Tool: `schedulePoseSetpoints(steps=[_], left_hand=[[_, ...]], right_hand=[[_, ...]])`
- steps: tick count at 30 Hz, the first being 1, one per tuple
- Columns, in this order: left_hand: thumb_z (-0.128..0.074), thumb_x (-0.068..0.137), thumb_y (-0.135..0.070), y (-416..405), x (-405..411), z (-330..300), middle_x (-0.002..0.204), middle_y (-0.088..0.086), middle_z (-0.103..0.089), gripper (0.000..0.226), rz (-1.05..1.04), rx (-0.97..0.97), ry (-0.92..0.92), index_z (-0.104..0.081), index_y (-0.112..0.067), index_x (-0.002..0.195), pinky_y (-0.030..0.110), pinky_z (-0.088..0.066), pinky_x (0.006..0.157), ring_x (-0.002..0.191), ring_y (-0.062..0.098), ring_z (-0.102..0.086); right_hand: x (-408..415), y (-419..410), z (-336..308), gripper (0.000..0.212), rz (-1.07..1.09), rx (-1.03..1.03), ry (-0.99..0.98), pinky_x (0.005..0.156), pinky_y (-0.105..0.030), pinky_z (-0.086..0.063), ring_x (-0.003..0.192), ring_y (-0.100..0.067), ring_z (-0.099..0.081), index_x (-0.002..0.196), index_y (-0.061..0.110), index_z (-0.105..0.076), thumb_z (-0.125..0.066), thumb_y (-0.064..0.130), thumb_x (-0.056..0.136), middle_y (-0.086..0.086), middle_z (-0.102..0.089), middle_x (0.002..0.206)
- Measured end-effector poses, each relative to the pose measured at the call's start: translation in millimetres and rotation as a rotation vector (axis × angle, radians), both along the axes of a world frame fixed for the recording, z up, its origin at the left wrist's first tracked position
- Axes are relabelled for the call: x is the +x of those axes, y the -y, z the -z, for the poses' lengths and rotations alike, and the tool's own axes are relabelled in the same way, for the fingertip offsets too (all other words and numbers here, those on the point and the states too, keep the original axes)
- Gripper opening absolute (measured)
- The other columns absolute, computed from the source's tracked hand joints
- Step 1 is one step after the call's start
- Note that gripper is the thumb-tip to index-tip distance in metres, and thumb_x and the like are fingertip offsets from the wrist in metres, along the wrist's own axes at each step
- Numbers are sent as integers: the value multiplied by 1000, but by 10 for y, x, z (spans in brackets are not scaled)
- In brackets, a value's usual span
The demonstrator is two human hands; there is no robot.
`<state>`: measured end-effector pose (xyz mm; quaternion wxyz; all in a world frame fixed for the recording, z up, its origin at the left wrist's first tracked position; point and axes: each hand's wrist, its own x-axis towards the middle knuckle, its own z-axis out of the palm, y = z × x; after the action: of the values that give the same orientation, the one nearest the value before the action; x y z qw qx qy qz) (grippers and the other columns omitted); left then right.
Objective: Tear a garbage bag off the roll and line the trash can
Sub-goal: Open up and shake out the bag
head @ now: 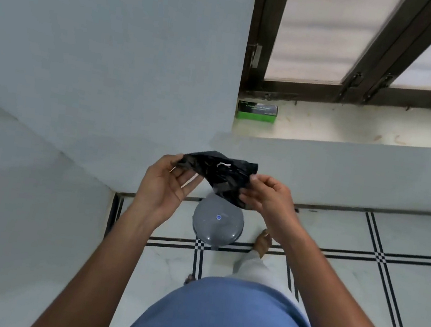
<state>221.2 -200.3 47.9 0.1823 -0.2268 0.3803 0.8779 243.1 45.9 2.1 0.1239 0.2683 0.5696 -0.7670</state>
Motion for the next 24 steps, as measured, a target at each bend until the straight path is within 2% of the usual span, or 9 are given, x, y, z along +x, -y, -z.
schedulePoseSetpoints(steps=[3,7,10,12,14,17,19,22,24], left_hand=[[-57,109,-16,29,87,-13,113,10,-80,20,-23,-14,-47,-75,-10,104,39,-65,98,106,23,-79],[-61,111,-19,-11,202,-13,110,17,-80,24,178,-402,-115,-70,-1,125,36,-67,89,101,26,-75],[-63,110,-16,-74,282,-95,93,7,-75,10,371,-596,-235,-72,-12,108,30,-63,77,88,21,-70],[-68,107,-21,-129,305,-159,94,7,-76,10,437,-665,-329,-75,-16,103,29,-60,78,86,18,-72],[-75,104,-26,-203,306,-237,92,7,-76,10,425,-706,-392,-76,-19,97,27,-59,76,84,15,-71],[-79,101,-33,-337,236,-318,91,11,-75,14,230,-742,-372,-76,-19,98,33,-60,79,85,17,-72],[-77,101,-34,-379,157,-366,90,5,-73,17,34,-682,-273,-72,-19,98,31,-59,67,81,17,-71],[-76,103,-36,-403,105,-385,92,4,-67,17,-35,-688,-260,-70,-21,97,27,-54,62,80,18,-66],[-76,103,-35,-434,103,-409,89,3,-66,17,34,-677,-291,-71,-20,96,26,-55,66,79,17,-66]], right_hand=[[181,138,-58,16,56,243,65,90,-42,-68,104,-29,-77,122,13,-68,-73,18,108,-19,-76,124],[437,317,-458,29,115,540,-200,80,-33,-58,87,-9,-67,110,25,-68,-80,49,99,8,-70,100],[510,405,-707,80,-92,655,-380,95,-18,-51,117,1,-60,140,37,-56,-82,80,77,13,-60,132],[497,369,-771,109,-250,704,-372,114,-28,-45,144,-10,-45,159,47,-39,-81,89,69,10,-46,152],[469,246,-770,94,-380,611,-350,115,-38,-53,139,-15,-56,156,47,-50,-89,78,75,6,-57,149],[386,22,-611,13,-475,622,-344,83,-44,-65,84,-13,-75,100,30,-81,-87,41,96,8,-78,88],[378,-154,-494,12,-458,714,-306,72,-32,-55,71,-9,-67,91,31,-78,-79,22,99,13,-72,75],[388,-388,-493,33,-642,841,-132,87,-29,-56,111,-19,-71,119,36,-76,-73,16,94,9,-78,112],[408,-519,-602,74,-821,883,-33,126,-47,-42,161,-29,-35,160,39,-53,-75,29,90,-5,-50,167]])
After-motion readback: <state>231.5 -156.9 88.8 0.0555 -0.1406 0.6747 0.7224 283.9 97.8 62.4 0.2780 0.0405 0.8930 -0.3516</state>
